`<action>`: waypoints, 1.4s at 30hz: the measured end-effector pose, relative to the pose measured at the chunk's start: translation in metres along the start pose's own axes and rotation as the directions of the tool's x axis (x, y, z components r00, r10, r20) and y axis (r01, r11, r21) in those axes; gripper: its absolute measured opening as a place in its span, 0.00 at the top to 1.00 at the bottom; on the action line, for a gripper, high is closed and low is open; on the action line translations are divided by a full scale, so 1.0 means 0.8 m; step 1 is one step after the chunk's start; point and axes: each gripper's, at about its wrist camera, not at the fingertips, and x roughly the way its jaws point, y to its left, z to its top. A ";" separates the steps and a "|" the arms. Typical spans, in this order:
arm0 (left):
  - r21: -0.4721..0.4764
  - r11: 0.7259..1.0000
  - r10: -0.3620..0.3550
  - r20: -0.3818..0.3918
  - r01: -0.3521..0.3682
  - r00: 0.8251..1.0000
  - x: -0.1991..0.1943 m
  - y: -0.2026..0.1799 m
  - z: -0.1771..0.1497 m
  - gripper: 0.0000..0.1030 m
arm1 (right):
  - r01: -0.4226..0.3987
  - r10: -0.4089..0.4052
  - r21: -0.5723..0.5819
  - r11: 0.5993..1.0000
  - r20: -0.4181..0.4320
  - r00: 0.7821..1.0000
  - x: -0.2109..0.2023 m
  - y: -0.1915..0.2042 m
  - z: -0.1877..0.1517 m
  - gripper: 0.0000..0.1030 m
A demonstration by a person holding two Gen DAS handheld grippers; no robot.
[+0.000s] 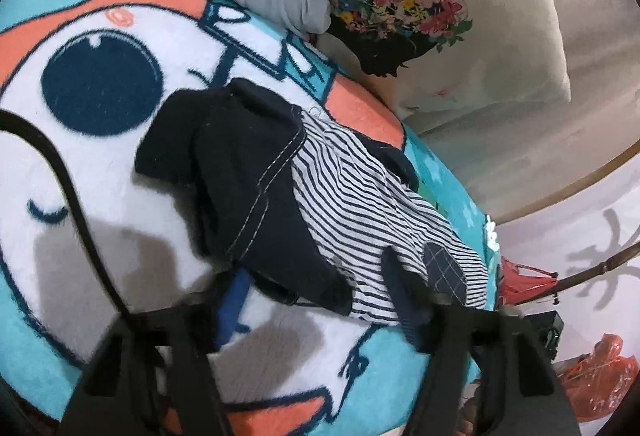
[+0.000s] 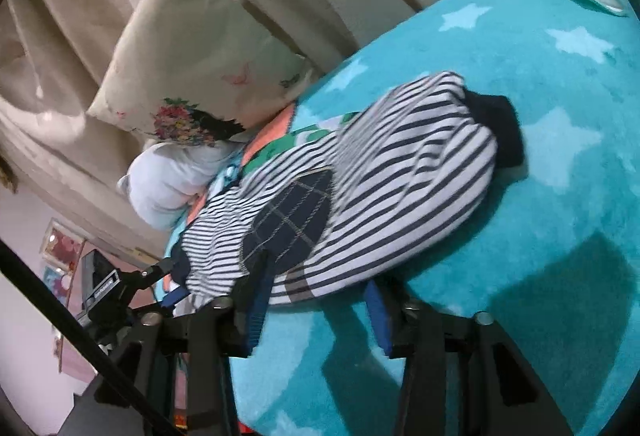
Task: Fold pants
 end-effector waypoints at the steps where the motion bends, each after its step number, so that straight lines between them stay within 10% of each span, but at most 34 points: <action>1: 0.010 1.000 0.005 -0.005 -0.005 1.000 0.000 -0.003 0.000 0.76 | 0.008 -0.008 0.001 1.000 0.005 1.000 -0.001 0.000 -0.001 0.85; 12: 0.073 0.997 -0.001 0.057 -0.003 0.998 -0.026 -0.038 0.008 0.88 | 0.033 -0.016 -0.158 0.987 0.108 0.994 -0.039 0.044 0.011 0.93; 22: 0.124 0.989 0.065 0.080 -0.075 0.995 0.004 -0.091 0.095 0.89 | 0.043 -0.008 -0.205 0.978 0.167 0.986 -0.031 0.065 0.099 0.94; 35: 0.089 0.979 0.186 -0.031 -0.183 0.982 0.053 -0.083 0.156 0.80 | 0.290 -0.273 -0.125 0.949 0.132 0.953 0.100 0.030 0.219 0.93; 42: 0.109 0.970 0.210 0.064 -0.216 0.975 -0.032 -0.072 0.135 0.44 | 0.231 -0.205 -0.134 0.964 0.183 0.962 0.039 0.026 0.190 0.49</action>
